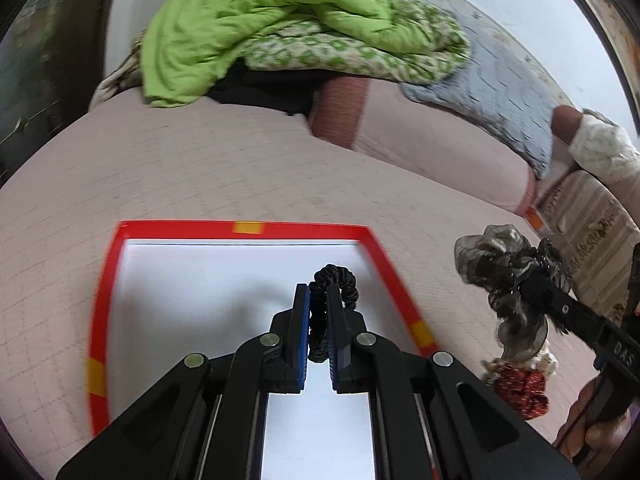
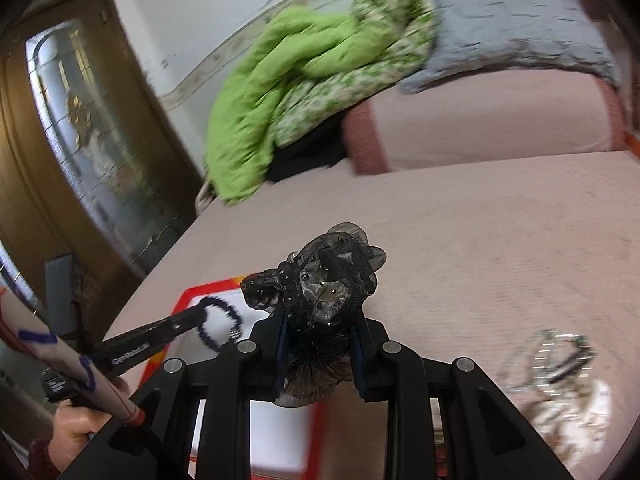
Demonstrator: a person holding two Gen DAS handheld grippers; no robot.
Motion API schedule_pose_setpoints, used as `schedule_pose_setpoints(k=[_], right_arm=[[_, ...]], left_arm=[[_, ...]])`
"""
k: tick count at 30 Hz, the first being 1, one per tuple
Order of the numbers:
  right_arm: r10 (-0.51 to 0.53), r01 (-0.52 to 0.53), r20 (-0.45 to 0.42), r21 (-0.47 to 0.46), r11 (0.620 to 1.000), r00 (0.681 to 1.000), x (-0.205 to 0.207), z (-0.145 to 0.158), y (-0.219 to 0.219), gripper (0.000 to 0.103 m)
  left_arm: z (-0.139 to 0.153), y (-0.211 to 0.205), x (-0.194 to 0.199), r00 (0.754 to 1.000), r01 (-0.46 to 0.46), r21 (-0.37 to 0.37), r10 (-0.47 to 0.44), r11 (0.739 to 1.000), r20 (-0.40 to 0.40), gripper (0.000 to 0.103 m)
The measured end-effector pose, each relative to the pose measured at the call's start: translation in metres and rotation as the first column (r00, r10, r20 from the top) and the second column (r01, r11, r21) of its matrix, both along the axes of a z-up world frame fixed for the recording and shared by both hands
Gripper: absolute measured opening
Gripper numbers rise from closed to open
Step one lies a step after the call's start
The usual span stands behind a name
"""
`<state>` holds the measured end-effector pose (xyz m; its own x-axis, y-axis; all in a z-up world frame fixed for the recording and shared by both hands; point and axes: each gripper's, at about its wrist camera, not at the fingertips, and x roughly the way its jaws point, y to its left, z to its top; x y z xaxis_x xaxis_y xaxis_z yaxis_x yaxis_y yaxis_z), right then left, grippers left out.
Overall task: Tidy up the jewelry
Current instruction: 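Carry bracelet and scrunchie into the red box, opening the left gripper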
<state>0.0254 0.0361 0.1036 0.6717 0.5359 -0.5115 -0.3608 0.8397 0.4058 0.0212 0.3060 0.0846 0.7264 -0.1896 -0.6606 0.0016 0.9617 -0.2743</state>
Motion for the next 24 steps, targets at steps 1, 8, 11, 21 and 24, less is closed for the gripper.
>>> schedule_pose_setpoints(k=[1, 8, 11, 21, 24], right_arm=[[0.016, -0.016, -0.003, -0.009, 1.000, 1.000, 0.001, -0.002, 0.011, 0.028], [0.127, -0.130, -0.035, -0.107, 0.986, 0.991, 0.027, -0.012, 0.087, 0.029], [0.154, -0.159, -0.050, -0.121, 0.980, 0.987, 0.037, -0.019, 0.108, 0.029], [0.156, -0.170, -0.104, -0.139, 0.976, 0.982, 0.072, -0.048, 0.126, 0.029], [0.172, -0.189, -0.133, -0.121, 0.975, 0.976, 0.077, -0.054, 0.128, 0.029]], left_arm=[[-0.002, 0.007, 0.001, 1.000, -0.013, 0.001, 0.013, 1.000, -0.004, 0.007], [-0.009, 0.034, 0.006, 0.996, -0.089, 0.025, 0.089, 0.996, -0.015, 0.007], [-0.014, 0.040, 0.011, 0.993, -0.111, 0.040, 0.112, 0.993, -0.027, 0.007], [-0.025, 0.052, 0.033, 0.982, -0.172, 0.042, 0.175, 0.984, -0.072, 0.008], [-0.028, 0.055, 0.038, 0.977, -0.192, 0.054, 0.196, 0.980, -0.081, 0.008]])
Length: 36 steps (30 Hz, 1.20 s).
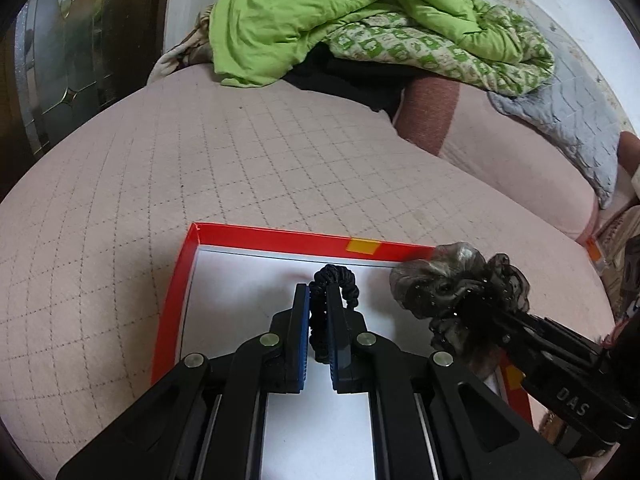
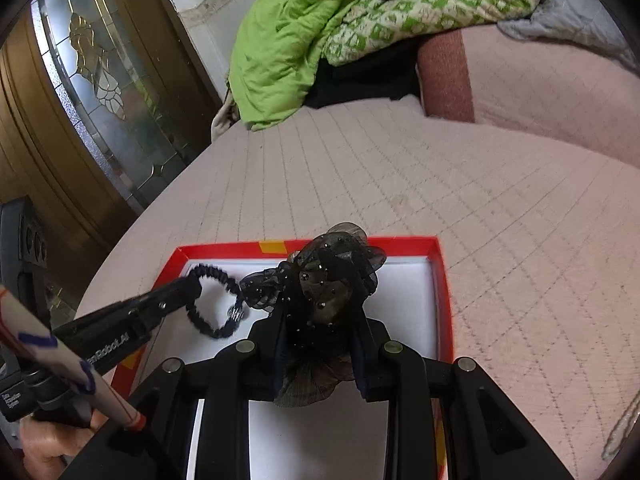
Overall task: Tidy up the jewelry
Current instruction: 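Carry bracelet and scrunchie into the red box, opening the left gripper, then open the right gripper to drop the scrunchie and withdraw both grippers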
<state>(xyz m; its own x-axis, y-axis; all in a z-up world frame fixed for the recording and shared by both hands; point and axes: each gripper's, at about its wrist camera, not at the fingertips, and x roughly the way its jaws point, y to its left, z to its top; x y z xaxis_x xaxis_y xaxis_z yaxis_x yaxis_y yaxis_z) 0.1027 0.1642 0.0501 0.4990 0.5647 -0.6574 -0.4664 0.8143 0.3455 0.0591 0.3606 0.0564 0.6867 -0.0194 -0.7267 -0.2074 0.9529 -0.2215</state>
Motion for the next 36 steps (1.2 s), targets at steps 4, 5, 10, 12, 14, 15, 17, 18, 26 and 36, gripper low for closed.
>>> schedule_pose_setpoints(k=[4, 5, 10, 12, 14, 15, 17, 18, 26, 36], right_arm=[[-0.001, 0.001, -0.018, 0.017, 1.000, 1.000, 0.004, -0.002, -0.001, 0.034], [-0.001, 0.002, -0.023, 0.015, 1.000, 1.000, 0.004, -0.003, -0.001, 0.035], [-0.010, 0.011, -0.047, 0.006, 1.000, 0.999, 0.004, -0.007, -0.002, 0.041], [-0.008, 0.007, -0.048, -0.012, 1.000, 0.999, 0.003, -0.008, -0.001, 0.042], [0.001, -0.003, -0.038, -0.038, 0.999, 0.999, 0.000, -0.007, 0.002, 0.044], [0.008, -0.009, -0.031, -0.049, 0.999, 0.999, -0.001, -0.007, 0.004, 0.047], [0.021, -0.022, -0.009, -0.073, 0.997, 1.000, -0.006, -0.004, 0.008, 0.049], [0.026, -0.026, -0.002, -0.081, 0.996, 1.000, -0.007, -0.003, 0.009, 0.050], [0.041, -0.035, 0.051, -0.117, 0.992, 0.998, -0.017, 0.009, 0.009, 0.075], [0.034, -0.031, 0.074, -0.036, 0.999, 0.997, -0.028, 0.034, -0.006, 0.078]], left_arm=[[-0.004, 0.004, 0.004, 1.000, -0.012, -0.030, 0.011, 0.999, -0.017, 0.008], [-0.004, 0.003, 0.006, 1.000, -0.011, -0.027, 0.011, 1.000, -0.019, 0.008], [-0.003, 0.000, 0.006, 1.000, -0.010, -0.017, 0.010, 1.000, -0.021, 0.008], [-0.002, 0.001, 0.005, 1.000, -0.014, -0.010, 0.014, 1.000, -0.018, 0.008], [-0.002, 0.002, 0.004, 1.000, -0.014, -0.018, 0.014, 1.000, -0.018, 0.009], [-0.002, 0.002, 0.004, 1.000, -0.015, -0.021, 0.014, 1.000, -0.020, 0.009], [-0.002, 0.003, 0.003, 1.000, -0.019, -0.020, 0.018, 1.000, -0.018, 0.010], [-0.001, 0.003, 0.002, 1.000, -0.022, -0.019, 0.022, 1.000, -0.015, 0.011], [0.008, 0.005, -0.003, 0.999, -0.044, -0.020, 0.044, 0.999, 0.026, 0.016], [0.022, 0.004, -0.016, 0.994, -0.071, -0.018, 0.072, 0.997, 0.085, 0.019]])
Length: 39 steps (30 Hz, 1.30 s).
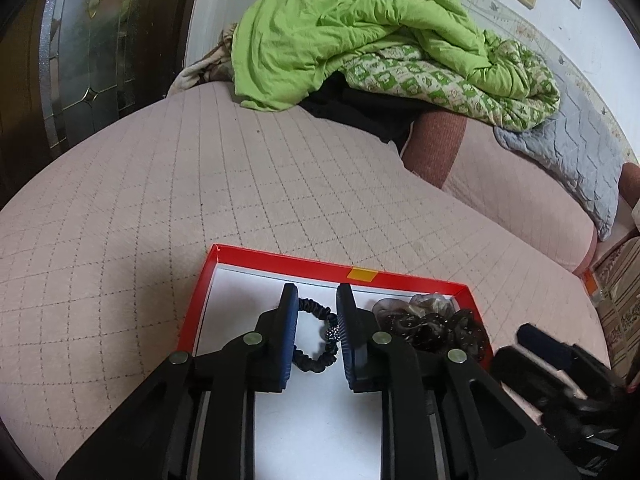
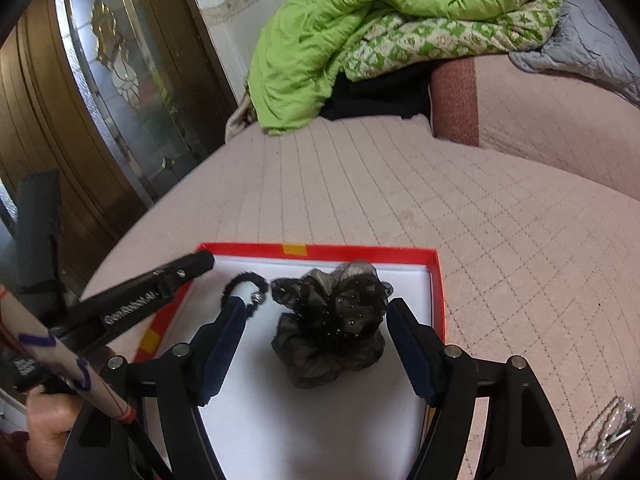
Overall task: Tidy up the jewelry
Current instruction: 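Open the right gripper to drop the scrunchie and withdraw both grippers, then grasp the red polka-dot scrunchie with left gripper while right grasps white scrunchie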
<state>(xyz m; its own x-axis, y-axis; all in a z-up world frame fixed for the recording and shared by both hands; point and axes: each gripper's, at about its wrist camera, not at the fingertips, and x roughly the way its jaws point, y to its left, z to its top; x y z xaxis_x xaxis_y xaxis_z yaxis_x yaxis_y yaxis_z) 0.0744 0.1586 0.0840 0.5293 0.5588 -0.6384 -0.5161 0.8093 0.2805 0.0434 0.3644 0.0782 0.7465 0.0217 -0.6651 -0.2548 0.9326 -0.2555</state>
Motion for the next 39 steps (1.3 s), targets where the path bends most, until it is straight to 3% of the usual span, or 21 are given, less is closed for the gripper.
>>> schedule_pose_setpoints(k=[4, 9, 12, 17, 22, 28, 31, 35, 37, 39], right_arm=[[-0.039, 0.039, 0.089, 0.002, 0.999, 0.995, -0.012, 0.024, -0.011, 0.093], [-0.119, 0.120, 0.185, 0.002, 0.993, 0.975, -0.027, 0.050, -0.035, 0.102], [-0.170, 0.179, 0.219, -0.022, 0.984, 0.961, -0.035, 0.058, -0.057, 0.102], [-0.260, 0.259, 0.185, 0.028, 0.965, 0.948, -0.044, 0.058, -0.119, 0.102], [-0.368, 0.378, 0.191, -0.015, 0.926, 0.910, -0.061, 0.055, -0.182, 0.096], [-0.430, 0.431, 0.043, -0.031, 0.902, 0.902, -0.083, 0.019, -0.250, 0.093], [-0.458, 0.459, 0.039, -0.070, 0.885, 0.888, -0.096, 0.011, -0.274, 0.093], [-0.491, 0.489, -0.005, -0.087, 0.868, 0.871, -0.105, -0.001, -0.300, 0.093], [-0.505, 0.500, -0.050, -0.081, 0.862, 0.862, -0.106, -0.010, -0.312, 0.093], [-0.515, 0.510, -0.105, -0.070, 0.857, 0.851, -0.105, -0.019, -0.324, 0.093]], left_arm=[[0.006, -0.006, -0.004, 1.000, 0.013, 0.008, -0.013, 1.000, 0.016, 0.021], [0.013, -0.023, -0.007, 0.998, 0.052, 0.015, -0.052, 0.999, 0.033, 0.021], [0.019, -0.038, -0.010, 0.995, 0.084, 0.025, -0.086, 0.996, 0.050, 0.023], [0.027, -0.074, -0.016, 0.984, 0.159, 0.055, -0.163, 0.986, 0.065, 0.028], [0.030, -0.120, -0.026, 0.957, 0.283, 0.053, -0.285, 0.958, 0.049, 0.028], [0.021, -0.175, -0.039, 0.900, 0.436, 0.008, -0.436, 0.900, 0.006, 0.028], [0.014, -0.199, -0.049, 0.863, 0.504, -0.020, -0.505, 0.863, -0.023, 0.028], [0.003, -0.234, -0.067, 0.794, 0.604, -0.053, -0.606, 0.795, -0.052, 0.032], [-0.002, -0.252, -0.078, 0.754, 0.651, -0.067, -0.654, 0.756, -0.059, 0.045], [-0.006, -0.266, -0.086, 0.722, 0.684, -0.084, -0.689, 0.725, -0.059, 0.048]])
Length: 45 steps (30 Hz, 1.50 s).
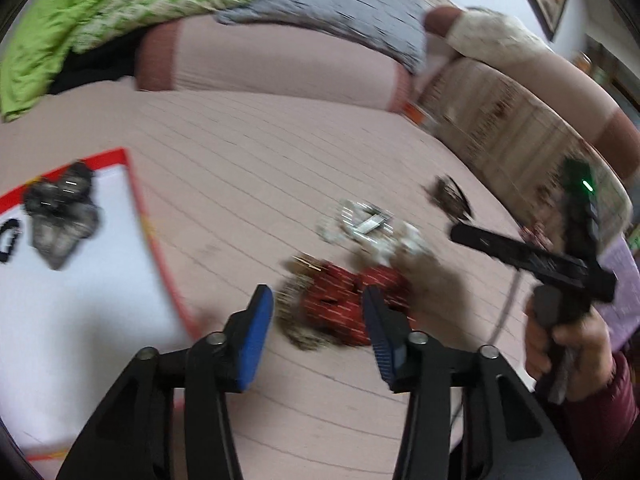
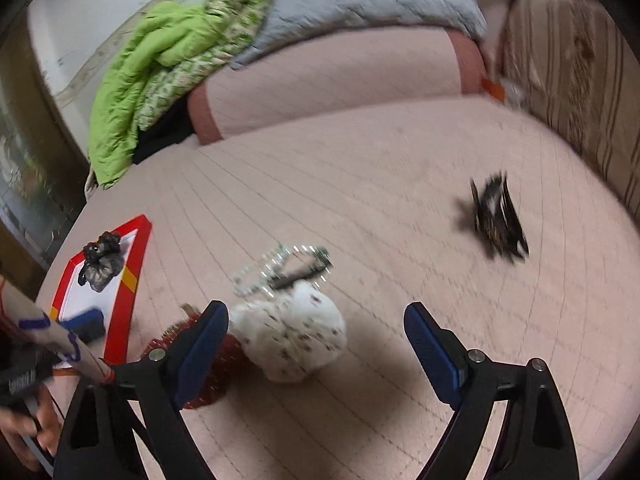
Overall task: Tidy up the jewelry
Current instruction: 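Grasp the red polka-dot scrunchie with left gripper while right grasps white scrunchie, then carry both held scrunchies over to the red box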
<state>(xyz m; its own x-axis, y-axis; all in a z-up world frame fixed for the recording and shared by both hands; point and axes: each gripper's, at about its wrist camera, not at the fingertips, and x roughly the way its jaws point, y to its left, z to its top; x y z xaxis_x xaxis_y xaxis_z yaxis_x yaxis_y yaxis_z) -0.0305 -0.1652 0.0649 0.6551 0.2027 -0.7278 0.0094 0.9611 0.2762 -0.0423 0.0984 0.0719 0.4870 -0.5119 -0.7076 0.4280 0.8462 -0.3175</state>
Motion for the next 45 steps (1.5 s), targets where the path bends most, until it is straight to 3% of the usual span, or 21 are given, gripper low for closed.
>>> schedule_pose_setpoints(k=[3, 6, 11, 12, 13, 15, 21, 26, 27, 29, 33, 35, 39, 45], right_arm=[[-0.028, 0.029, -0.027, 0.054, 0.998, 0.999, 0.001, -0.006, -0.012, 0.093], [-0.050, 0.054, -0.036, 0.113, 0.992, 0.998, 0.000, -0.008, -0.020, 0.093], [-0.045, 0.051, -0.044, 0.125, 0.991, 0.998, 0.001, -0.008, -0.017, 0.093], [-0.045, 0.050, -0.046, 0.124, 0.991, 0.998, 0.002, -0.008, -0.017, 0.093], [-0.044, 0.050, -0.047, 0.125, 0.991, 0.998, 0.003, -0.009, -0.017, 0.093], [-0.040, 0.047, -0.052, 0.131, 0.990, 0.998, 0.004, -0.010, -0.017, 0.093], [-0.008, 0.018, -0.068, 0.148, 0.989, 0.998, 0.006, -0.013, -0.011, 0.093], [0.008, 0.004, -0.109, 0.104, 0.995, 0.994, 0.012, -0.023, 0.003, 0.093], [0.012, 0.000, -0.119, 0.101, 0.995, 0.993, 0.013, -0.025, 0.005, 0.091], [0.031, -0.017, -0.140, 0.099, 0.995, 0.990, 0.017, -0.030, 0.010, 0.076], [0.060, -0.045, -0.199, 0.080, 0.996, 0.978, 0.023, -0.043, 0.021, 0.018], [0.063, -0.052, -0.181, 0.062, 0.997, 0.981, 0.021, -0.040, 0.023, 0.014], [0.024, -0.023, -0.067, 0.007, 1.000, 0.997, 0.012, -0.017, 0.020, 0.013], [0.021, -0.025, 0.054, 0.074, 0.997, 0.998, 0.004, 0.005, 0.014, 0.013]], left_arm=[[-0.006, -0.023, -0.006, 0.997, 0.074, 0.000, -0.073, 0.997, -0.021, 0.054], [-0.012, -0.040, -0.005, 0.996, 0.091, 0.036, -0.090, 0.995, -0.022, 0.064], [-0.025, -0.059, 0.006, 0.996, 0.080, 0.066, -0.078, 0.995, -0.032, 0.064], [-0.027, -0.061, 0.008, 0.997, 0.074, 0.080, -0.072, 0.994, -0.027, 0.052], [-0.030, -0.066, 0.010, 0.997, 0.071, 0.103, -0.069, 0.992, -0.024, 0.025], [-0.034, -0.068, 0.015, 0.997, 0.072, 0.111, -0.067, 0.991, -0.044, 0.001], [-0.012, -0.049, 0.014, 0.999, 0.037, 0.034, -0.038, 0.999, 0.037, 0.001], [0.003, -0.035, 0.012, 0.996, 0.011, -0.001, -0.011, 1.000, 0.091, 0.001], [0.005, -0.034, 0.012, 0.995, 0.007, -0.006, -0.006, 1.000, 0.097, 0.001], [0.008, -0.032, 0.011, 0.994, 0.007, -0.015, -0.005, 1.000, 0.108, 0.001], [0.014, -0.026, 0.010, 0.992, 0.007, -0.029, -0.003, 1.000, 0.128, 0.001], [0.015, -0.023, 0.010, 0.991, 0.001, -0.036, 0.003, 0.999, 0.132, 0.001], [0.019, -0.019, 0.008, 0.988, -0.010, -0.047, 0.018, 0.999, 0.153, 0.001], [0.024, -0.013, 0.006, 0.983, -0.041, -0.049, 0.049, 0.998, 0.179, 0.001]])
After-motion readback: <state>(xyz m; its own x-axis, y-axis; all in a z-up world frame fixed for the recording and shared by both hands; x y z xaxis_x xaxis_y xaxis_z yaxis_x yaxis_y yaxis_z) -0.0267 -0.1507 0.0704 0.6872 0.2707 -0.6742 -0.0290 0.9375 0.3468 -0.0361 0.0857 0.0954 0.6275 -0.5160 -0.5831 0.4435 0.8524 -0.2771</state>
